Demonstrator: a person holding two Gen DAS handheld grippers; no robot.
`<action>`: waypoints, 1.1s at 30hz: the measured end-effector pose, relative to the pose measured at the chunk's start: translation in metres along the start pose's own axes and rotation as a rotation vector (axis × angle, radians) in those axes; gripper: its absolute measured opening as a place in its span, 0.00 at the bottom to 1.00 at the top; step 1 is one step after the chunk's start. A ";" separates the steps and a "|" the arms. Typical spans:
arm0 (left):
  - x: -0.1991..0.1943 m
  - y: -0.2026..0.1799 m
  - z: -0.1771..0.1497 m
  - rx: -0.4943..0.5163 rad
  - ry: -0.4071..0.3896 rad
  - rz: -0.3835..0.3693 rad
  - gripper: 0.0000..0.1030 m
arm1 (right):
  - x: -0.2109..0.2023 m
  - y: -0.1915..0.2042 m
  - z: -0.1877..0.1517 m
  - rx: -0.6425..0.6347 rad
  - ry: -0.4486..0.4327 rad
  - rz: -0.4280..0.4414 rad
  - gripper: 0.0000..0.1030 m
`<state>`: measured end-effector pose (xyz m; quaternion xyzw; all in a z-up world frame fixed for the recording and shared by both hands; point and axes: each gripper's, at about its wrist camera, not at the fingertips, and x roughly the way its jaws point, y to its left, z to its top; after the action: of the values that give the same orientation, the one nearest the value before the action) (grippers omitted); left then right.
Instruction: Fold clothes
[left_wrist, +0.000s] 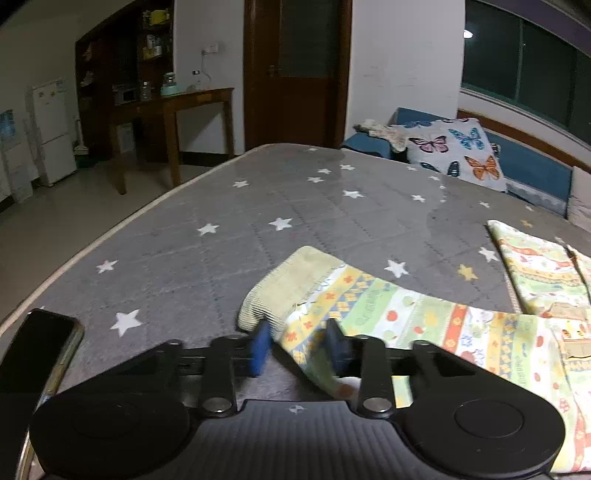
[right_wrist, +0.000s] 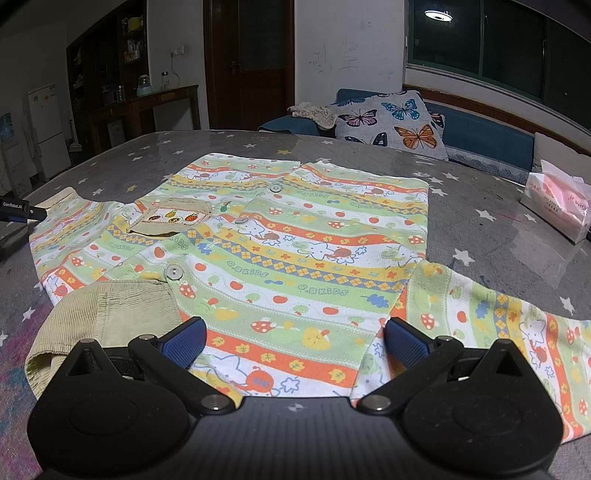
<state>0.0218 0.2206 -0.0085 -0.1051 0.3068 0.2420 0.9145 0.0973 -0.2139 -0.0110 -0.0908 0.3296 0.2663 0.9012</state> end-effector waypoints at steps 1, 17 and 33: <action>-0.002 -0.002 0.001 -0.003 -0.001 -0.014 0.19 | 0.000 0.000 0.000 0.000 0.000 0.000 1.00; -0.073 -0.093 0.032 0.052 -0.070 -0.474 0.08 | 0.000 0.000 0.000 -0.001 0.000 0.000 1.00; -0.093 -0.272 0.007 0.276 0.087 -0.931 0.07 | 0.000 0.000 0.001 0.000 0.000 0.000 1.00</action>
<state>0.0994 -0.0462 0.0660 -0.1189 0.2944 -0.2402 0.9173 0.0974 -0.2133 -0.0106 -0.0909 0.3296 0.2664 0.9012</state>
